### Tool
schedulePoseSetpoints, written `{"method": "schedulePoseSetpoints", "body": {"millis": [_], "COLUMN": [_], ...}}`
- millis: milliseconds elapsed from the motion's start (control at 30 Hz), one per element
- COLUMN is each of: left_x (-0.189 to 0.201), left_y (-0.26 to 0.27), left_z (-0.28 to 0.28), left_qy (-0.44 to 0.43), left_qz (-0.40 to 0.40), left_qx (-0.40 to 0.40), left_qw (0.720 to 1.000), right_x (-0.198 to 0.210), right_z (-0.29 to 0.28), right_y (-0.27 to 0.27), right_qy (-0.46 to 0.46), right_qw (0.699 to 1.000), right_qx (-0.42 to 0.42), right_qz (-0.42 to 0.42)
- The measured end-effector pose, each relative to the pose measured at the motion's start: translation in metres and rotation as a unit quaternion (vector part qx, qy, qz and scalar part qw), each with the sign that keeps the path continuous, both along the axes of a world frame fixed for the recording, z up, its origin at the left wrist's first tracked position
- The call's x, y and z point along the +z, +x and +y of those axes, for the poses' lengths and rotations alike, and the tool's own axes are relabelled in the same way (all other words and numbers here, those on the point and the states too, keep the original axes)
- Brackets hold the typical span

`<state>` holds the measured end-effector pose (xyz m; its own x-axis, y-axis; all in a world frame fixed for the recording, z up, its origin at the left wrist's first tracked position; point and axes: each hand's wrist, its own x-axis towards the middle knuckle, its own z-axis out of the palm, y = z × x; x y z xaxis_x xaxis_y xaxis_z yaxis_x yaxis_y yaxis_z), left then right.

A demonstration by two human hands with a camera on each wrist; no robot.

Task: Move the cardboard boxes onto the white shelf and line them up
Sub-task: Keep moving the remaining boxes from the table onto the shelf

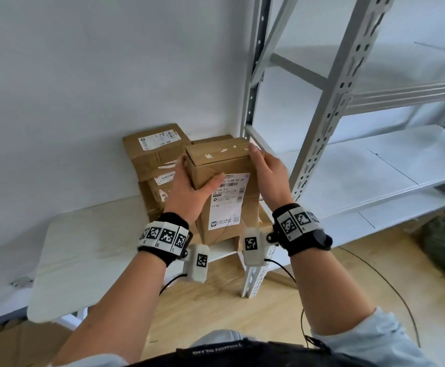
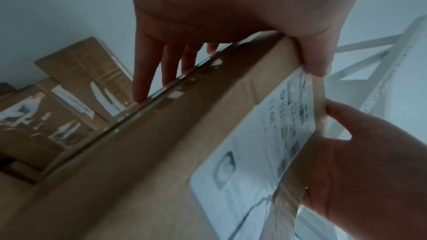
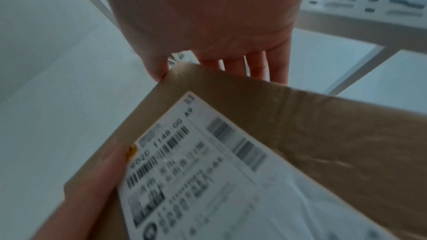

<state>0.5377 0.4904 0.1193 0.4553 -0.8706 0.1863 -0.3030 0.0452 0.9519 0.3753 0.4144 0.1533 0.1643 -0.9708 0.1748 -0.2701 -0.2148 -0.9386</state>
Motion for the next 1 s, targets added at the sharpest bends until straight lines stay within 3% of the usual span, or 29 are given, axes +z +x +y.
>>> {"method": "schedulePoseSetpoints", "body": {"millis": [167,400,567,733,1000], "left_x": [0.01,0.016,0.017,0.024,0.025], "left_y": [-0.032,-0.116,-0.18,-0.245,-0.399], "left_z": [-0.012,-0.036,-0.054,-0.096,-0.175], "left_qy": [0.014,0.027,0.054,0.08,0.09], "left_qz": [-0.034,-0.012,-0.01,-0.008,-0.046], "left_qx": [-0.072,-0.207,-0.233,-0.233,-0.274], "left_qw": [0.997,0.978,0.971,0.969,0.956], "right_x": [-0.009,-0.011,-0.006,-0.019,-0.022], "right_z": [0.015,0.033,0.024,-0.023,-0.077], "right_y": [-0.047,-0.135,-0.192,-0.256,-0.41], "right_qy": [-0.031,-0.076,-0.074,-0.033,-0.051], "right_qw": [0.995,0.969,0.964,0.969,0.961], "right_qx": [-0.093,-0.236,-0.255,-0.232,-0.259], "right_qz": [-0.011,0.004,-0.016,-0.073,-0.088]}}
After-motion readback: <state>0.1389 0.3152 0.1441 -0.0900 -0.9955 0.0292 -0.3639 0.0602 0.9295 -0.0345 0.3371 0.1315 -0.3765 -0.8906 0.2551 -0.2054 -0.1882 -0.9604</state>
